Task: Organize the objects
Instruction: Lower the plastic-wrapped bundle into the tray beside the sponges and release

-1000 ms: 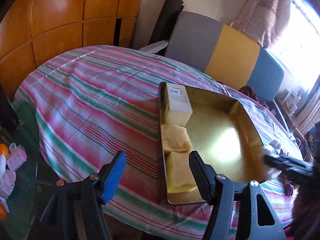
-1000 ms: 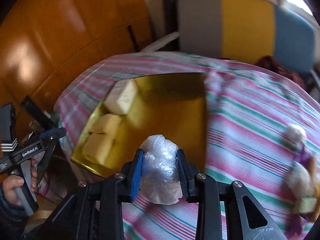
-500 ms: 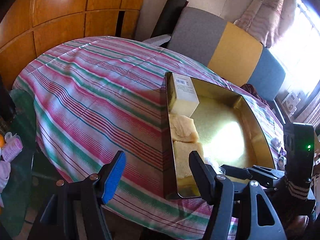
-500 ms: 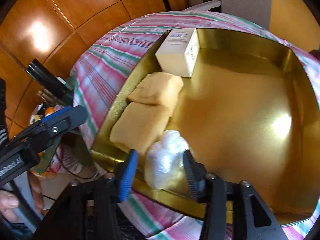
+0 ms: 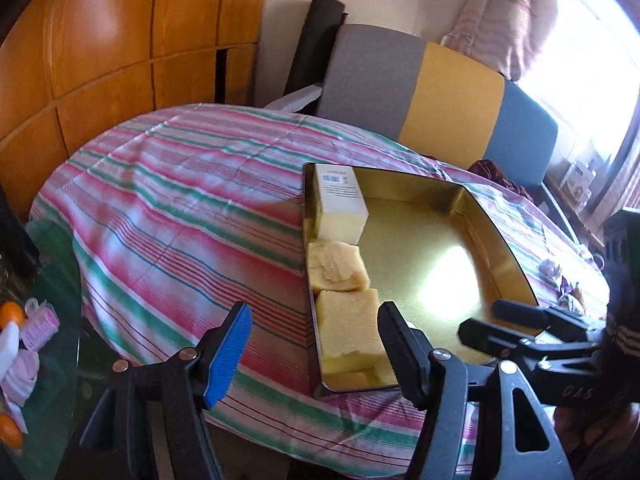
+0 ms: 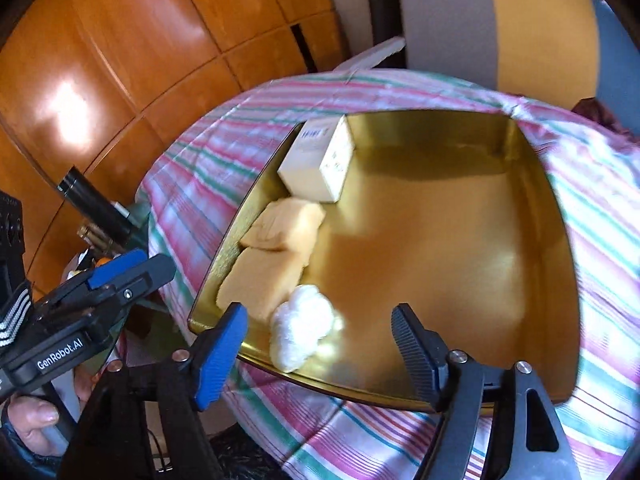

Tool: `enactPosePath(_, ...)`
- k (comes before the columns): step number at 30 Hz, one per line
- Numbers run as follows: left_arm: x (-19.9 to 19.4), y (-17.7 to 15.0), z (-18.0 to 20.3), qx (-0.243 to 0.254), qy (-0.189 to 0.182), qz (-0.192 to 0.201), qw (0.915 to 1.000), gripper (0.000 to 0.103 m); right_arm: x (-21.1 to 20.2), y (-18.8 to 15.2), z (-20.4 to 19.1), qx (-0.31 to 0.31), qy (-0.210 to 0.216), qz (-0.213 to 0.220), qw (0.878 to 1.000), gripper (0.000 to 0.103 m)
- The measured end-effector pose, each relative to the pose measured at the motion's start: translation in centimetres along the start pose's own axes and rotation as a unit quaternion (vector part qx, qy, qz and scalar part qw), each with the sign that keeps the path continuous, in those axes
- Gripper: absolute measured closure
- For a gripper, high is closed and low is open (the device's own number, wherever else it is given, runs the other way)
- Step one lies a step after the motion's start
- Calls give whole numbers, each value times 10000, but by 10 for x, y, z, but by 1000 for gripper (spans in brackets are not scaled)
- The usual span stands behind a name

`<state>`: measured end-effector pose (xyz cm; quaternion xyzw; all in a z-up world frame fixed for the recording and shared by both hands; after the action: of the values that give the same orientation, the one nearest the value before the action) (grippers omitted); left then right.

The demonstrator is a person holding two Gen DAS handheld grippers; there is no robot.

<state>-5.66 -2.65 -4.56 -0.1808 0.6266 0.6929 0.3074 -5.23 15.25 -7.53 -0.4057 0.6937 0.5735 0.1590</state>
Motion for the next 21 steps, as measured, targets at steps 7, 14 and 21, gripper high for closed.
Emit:
enactPosePath(7, -4, 0, 31, 494, -81, 81, 9987, 37, -35, -2, 28, 143, -369, 321, 9987, 19)
enactPosePath(14, -4, 0, 68, 865, -341, 63, 9956, 37, -77, -10, 80, 548, -844, 579, 9932, 17)
enactPosePath(21, 4, 0, 117, 1206, -902, -89, 9886, 40, -144, -24, 174, 1196, -1802, 852, 9726, 16)
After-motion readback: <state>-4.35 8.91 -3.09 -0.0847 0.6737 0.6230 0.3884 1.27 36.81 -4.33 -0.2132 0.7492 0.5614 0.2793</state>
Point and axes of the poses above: each gripper's, at about its wrist camera, not at the fingertips, and x roughly the way its jaws point, z to its right, y to its top, the point moved 4 cm from there along x, roughly the way its jaws point, and after that the axes turned 8 degrees about z, right-handed, at the moved point
